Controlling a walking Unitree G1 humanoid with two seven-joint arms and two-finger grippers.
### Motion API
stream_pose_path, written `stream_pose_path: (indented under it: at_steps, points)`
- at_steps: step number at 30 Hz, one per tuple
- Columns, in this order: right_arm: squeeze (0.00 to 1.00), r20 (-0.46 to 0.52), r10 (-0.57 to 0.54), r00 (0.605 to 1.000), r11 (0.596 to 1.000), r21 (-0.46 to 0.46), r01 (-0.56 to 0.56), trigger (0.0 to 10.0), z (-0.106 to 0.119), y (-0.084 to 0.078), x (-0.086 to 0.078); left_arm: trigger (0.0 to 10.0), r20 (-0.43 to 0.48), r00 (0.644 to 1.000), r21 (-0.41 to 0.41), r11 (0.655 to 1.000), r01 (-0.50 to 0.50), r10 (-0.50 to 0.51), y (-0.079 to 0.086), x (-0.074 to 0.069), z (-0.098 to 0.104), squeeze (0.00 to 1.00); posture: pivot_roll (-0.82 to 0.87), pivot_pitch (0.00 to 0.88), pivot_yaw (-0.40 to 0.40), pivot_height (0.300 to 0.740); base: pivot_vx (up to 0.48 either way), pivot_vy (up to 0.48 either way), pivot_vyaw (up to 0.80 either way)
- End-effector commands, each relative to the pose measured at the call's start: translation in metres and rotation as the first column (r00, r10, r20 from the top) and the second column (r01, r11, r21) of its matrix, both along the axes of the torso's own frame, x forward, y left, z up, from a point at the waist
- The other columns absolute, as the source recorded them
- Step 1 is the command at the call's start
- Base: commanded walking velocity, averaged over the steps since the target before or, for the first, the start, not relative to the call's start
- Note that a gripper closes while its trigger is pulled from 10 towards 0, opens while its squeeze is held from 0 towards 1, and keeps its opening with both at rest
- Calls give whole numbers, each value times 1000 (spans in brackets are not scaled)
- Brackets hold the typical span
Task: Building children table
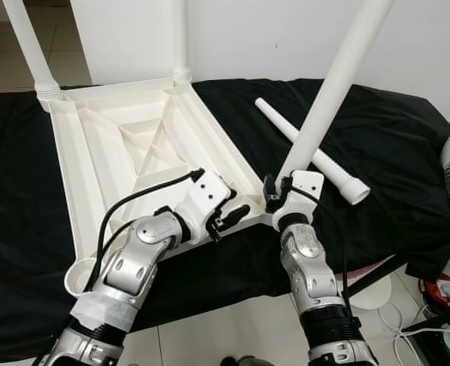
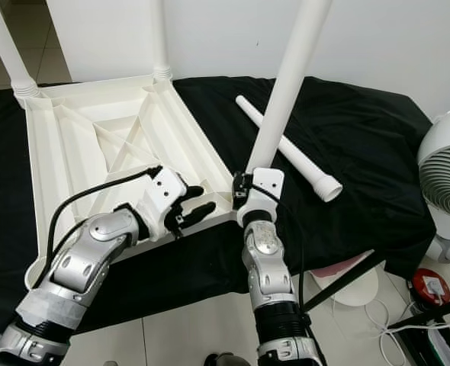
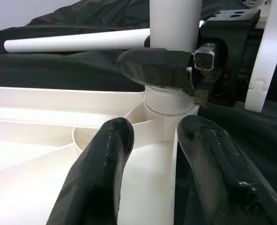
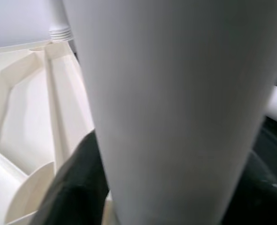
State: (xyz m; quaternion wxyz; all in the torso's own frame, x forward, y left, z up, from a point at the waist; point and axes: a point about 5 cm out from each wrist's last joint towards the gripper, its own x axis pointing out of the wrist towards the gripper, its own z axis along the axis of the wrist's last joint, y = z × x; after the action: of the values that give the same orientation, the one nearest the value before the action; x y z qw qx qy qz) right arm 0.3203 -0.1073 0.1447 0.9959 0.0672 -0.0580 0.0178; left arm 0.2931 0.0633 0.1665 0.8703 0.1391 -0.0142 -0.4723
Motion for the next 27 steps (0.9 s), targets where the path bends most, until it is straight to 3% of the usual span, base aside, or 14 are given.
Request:
stream_pose_path:
  at_steps: [1,7,10,11,12,17,21,27]
  points:
    - [1000,-19,58,998,998,1,-57,10000,-4,8,-2,10000,18,996,-7,996,-91,92,2,1,-3,0,91,56,-78,740,0,0,0]
    - [1000,28,123,992,992,-25,-122,10000,2,-3,-1,10000,8,999,-8,999,-48,48,2,-3,-3,0,89,55,-71,740,0,0,0]
    - [1000,37,186,982,979,-93,-182,10000,4,-15,1,10000,3,999,-6,999,-41,41,3,-4,-3,0,84,53,-67,740,0,0,0]
    - [0,32,223,974,968,-125,-218,10000,4,-20,1,10000,0,999,-5,999,-40,40,4,-4,-3,0,84,53,-67,740,0,0,0]
    - [0,32,223,974,968,-125,-218,10000,4,-20,1,10000,0,999,-5,999,-40,40,4,-4,-3,0,84,53,-67,740,0,0,0]
    - [0,-14,436,900,869,-253,-425,10000,-1,-28,-2,10000,-5,999,0,999,-36,36,5,-6,-4,0,86,53,-65,740,0,0,0]
    - [0,-26,475,880,842,-277,-462,10000,-2,-31,-1,10000,-6,999,2,999,-35,35,5,-7,-4,0,88,53,-65,740,0,0,0]
    - [0,-68,570,819,770,-303,-561,10000,-4,-40,3,10000,-17,999,3,999,-34,34,4,-9,-3,0,92,50,-66,740,0,0,0]
